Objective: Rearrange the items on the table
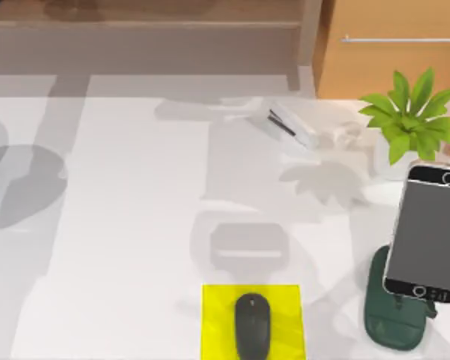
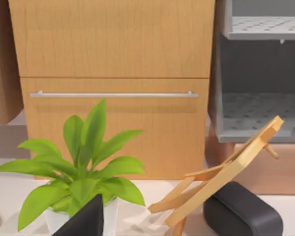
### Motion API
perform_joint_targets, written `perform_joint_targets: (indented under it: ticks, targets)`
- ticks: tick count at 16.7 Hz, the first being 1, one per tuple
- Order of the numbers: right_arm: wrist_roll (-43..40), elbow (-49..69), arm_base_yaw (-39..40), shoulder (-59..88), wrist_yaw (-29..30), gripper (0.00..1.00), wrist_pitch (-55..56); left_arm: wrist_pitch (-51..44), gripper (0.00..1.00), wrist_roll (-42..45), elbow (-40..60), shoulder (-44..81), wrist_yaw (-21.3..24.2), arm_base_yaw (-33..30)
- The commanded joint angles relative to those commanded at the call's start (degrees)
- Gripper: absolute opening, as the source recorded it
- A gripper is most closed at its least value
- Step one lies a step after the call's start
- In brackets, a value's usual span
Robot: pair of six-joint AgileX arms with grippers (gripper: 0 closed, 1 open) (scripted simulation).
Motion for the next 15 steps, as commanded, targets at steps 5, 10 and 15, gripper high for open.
perform_joint_targets:
  ticks: [5,10,15]
  targets:
    - [0.0,0.0,0.0,0.0,0.0,1.0,0.0,-7.14,0.0,0.56,4.14,1.7,1.7,2.76]
    - [0.0,0.0,0.0,0.0,0.0,1.0,0.0,-7.32,0.0,0.68,4.05,1.54,1.65,2.53]
    - [0.0,0.0,0.0,0.0,0.0,1.0,0.0,-7.43,0.0,0.59,4.28,1.81,1.77,2.82]
